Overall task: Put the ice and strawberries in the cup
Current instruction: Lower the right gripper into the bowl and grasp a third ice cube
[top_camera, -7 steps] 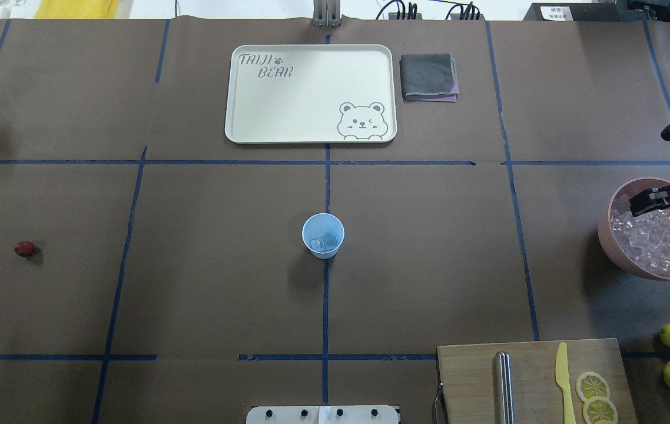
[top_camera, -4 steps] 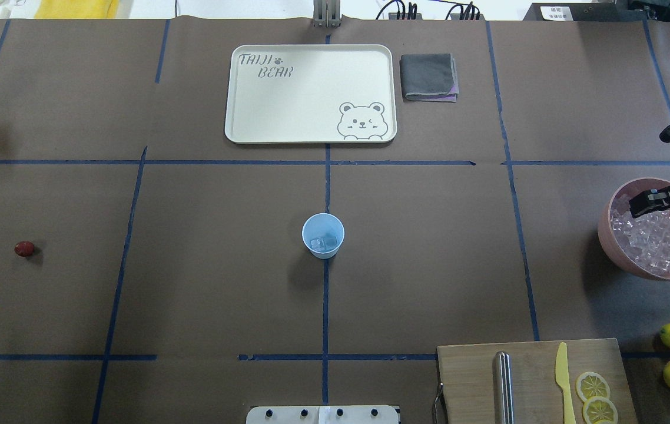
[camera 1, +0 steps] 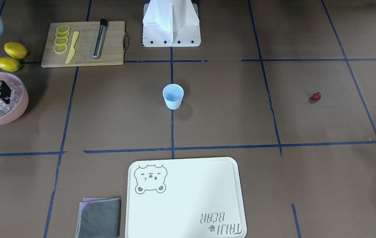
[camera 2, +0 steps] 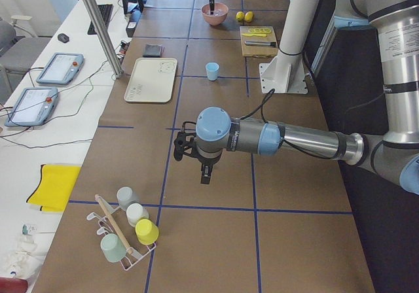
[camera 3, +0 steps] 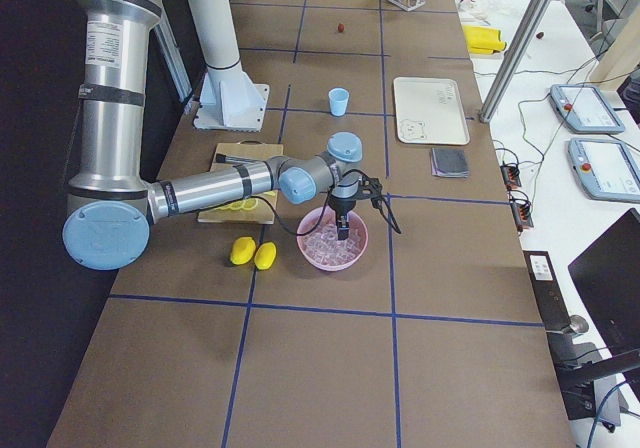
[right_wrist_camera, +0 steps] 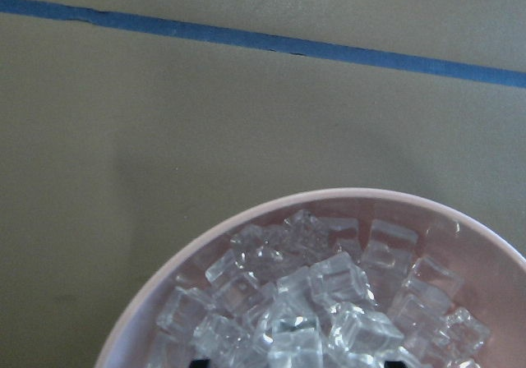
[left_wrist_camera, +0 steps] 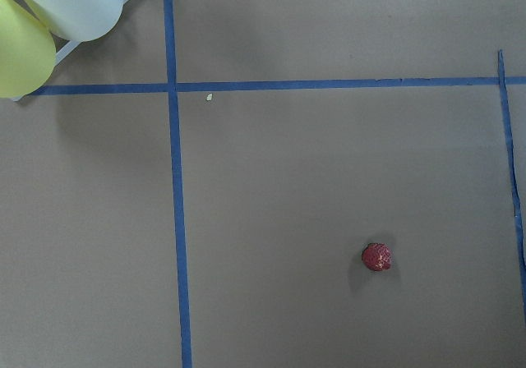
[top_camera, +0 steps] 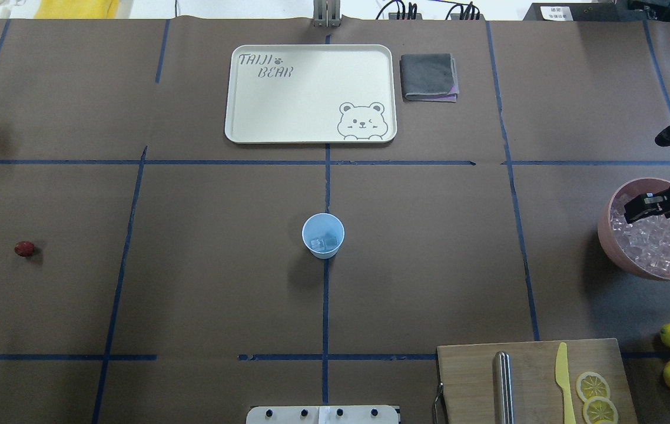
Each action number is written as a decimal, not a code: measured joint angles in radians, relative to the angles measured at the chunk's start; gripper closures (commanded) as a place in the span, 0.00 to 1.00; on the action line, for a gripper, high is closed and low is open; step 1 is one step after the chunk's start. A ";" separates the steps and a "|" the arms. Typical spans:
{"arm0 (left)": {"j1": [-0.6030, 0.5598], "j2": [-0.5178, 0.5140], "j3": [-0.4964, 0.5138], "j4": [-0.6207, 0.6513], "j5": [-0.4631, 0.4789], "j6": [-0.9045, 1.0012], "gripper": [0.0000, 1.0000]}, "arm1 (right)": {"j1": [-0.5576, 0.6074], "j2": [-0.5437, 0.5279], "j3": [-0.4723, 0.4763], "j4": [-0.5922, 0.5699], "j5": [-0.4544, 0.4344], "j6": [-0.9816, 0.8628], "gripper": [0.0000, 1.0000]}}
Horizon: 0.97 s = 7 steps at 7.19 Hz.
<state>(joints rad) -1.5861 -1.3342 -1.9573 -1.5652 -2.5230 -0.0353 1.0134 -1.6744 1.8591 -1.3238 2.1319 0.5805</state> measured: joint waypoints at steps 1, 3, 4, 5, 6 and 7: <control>0.000 0.002 0.000 0.000 0.000 0.000 0.00 | -0.001 0.006 -0.006 0.000 0.003 0.000 0.26; 0.000 0.008 -0.003 -0.001 0.000 0.000 0.00 | -0.002 0.017 -0.017 0.000 0.005 0.000 0.33; 0.000 0.008 -0.004 -0.001 0.000 0.000 0.00 | -0.002 0.018 -0.019 0.000 0.005 0.000 0.35; 0.000 0.009 -0.004 -0.001 0.000 0.000 0.00 | -0.002 0.019 -0.022 0.000 0.005 0.000 0.36; 0.000 0.009 -0.004 -0.002 0.000 0.000 0.00 | -0.002 0.019 -0.023 0.000 0.005 0.000 0.37; 0.000 0.009 -0.005 -0.002 0.000 0.000 0.00 | -0.002 0.018 -0.025 0.000 0.005 0.001 0.39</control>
<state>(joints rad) -1.5861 -1.3254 -1.9619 -1.5675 -2.5233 -0.0353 1.0109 -1.6565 1.8346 -1.3238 2.1372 0.5812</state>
